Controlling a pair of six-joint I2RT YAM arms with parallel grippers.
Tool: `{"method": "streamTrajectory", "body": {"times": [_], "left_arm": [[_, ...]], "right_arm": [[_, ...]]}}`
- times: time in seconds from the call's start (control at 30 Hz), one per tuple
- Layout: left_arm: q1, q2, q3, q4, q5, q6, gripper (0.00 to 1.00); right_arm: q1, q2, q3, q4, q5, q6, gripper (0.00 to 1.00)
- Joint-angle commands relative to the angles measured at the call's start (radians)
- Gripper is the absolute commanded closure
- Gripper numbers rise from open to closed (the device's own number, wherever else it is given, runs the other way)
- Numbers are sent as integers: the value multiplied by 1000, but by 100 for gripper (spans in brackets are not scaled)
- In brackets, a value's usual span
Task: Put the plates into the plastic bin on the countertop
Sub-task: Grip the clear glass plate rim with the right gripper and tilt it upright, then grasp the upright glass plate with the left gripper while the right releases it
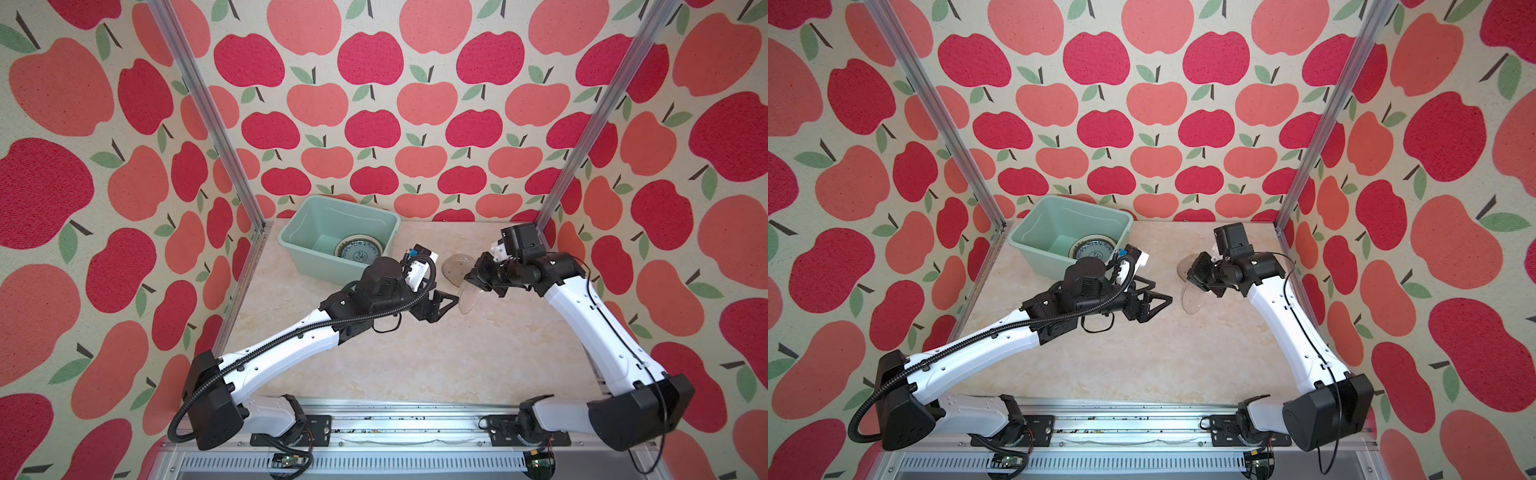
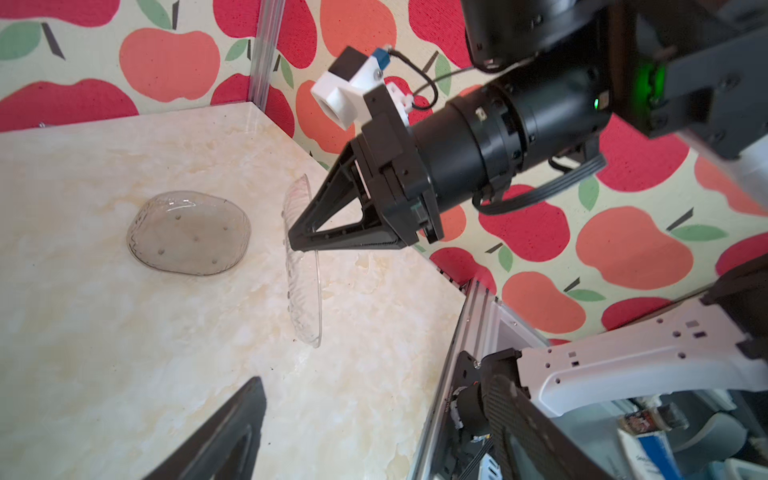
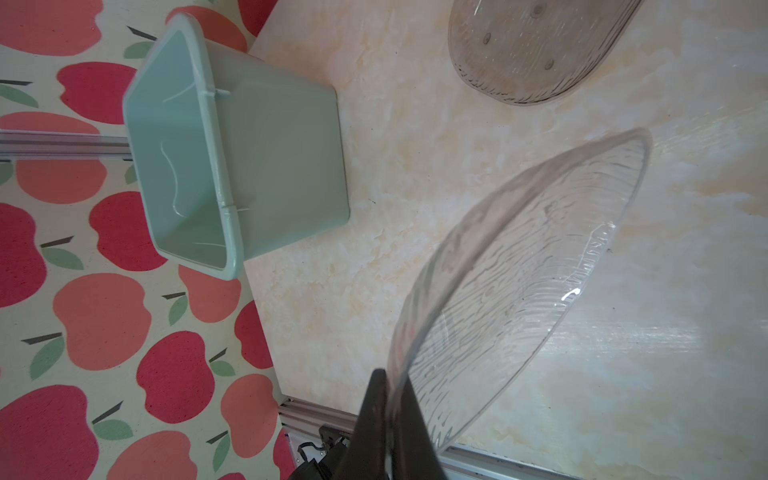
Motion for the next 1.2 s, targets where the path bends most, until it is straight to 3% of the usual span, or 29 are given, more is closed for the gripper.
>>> {"method": "streamTrajectory", "body": {"times": [0.0, 0.07, 0.2, 0.43, 0.6, 0.87, 1.17], "left_arm": [[-71, -41, -8, 10, -103, 287, 14], [-115, -56, -71, 106, -190, 334, 14], [-159, -56, -142, 255, -335, 309, 15], [-204, 47, -150, 429, -492, 284, 19], [-200, 114, -110, 465, -568, 282, 35], [-195, 176, -42, 467, -648, 304, 50], [-187, 207, 34, 402, -668, 303, 81]], "right_arm": [[-9, -46, 31, 41, -42, 93, 100], [-15, -65, 42, 65, -57, 126, 100], [-25, -94, 61, 91, -75, 176, 100], [-43, -143, 46, 161, -139, 269, 100], [-56, -181, 40, 158, -157, 284, 100], [-72, -238, -2, 171, -181, 305, 100], [-102, -262, -73, 207, -213, 319, 100]]}}
